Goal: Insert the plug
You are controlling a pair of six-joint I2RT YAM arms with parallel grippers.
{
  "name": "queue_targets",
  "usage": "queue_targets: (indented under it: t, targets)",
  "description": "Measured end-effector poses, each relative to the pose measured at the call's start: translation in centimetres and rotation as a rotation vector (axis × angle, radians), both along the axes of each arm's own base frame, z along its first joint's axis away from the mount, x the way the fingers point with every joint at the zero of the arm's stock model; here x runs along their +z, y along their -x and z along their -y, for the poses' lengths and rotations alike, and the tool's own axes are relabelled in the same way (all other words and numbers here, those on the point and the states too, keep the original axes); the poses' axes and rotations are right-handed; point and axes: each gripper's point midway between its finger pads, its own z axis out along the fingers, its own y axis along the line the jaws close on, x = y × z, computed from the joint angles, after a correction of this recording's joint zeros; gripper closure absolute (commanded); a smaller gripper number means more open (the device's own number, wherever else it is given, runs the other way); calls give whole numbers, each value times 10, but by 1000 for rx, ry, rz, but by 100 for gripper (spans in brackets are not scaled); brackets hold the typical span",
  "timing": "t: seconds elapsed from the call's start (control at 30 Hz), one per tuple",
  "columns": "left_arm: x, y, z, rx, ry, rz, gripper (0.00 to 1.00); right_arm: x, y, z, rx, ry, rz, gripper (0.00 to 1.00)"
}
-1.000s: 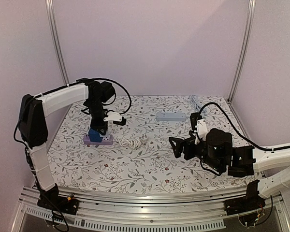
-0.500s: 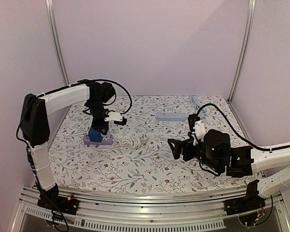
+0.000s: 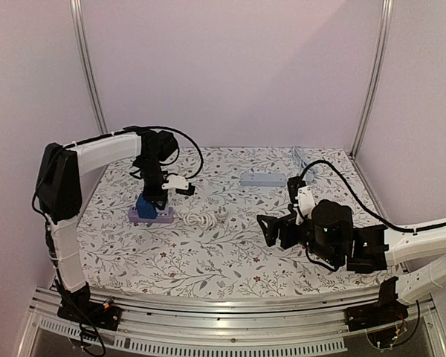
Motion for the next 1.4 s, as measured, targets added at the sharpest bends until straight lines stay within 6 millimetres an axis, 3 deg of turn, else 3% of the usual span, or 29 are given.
queue_targets:
  t: [1.4]
  targets:
    - [-24, -5, -8, -4, 25, 2, 100, -7, 0, -3, 7, 23, -5, 1]
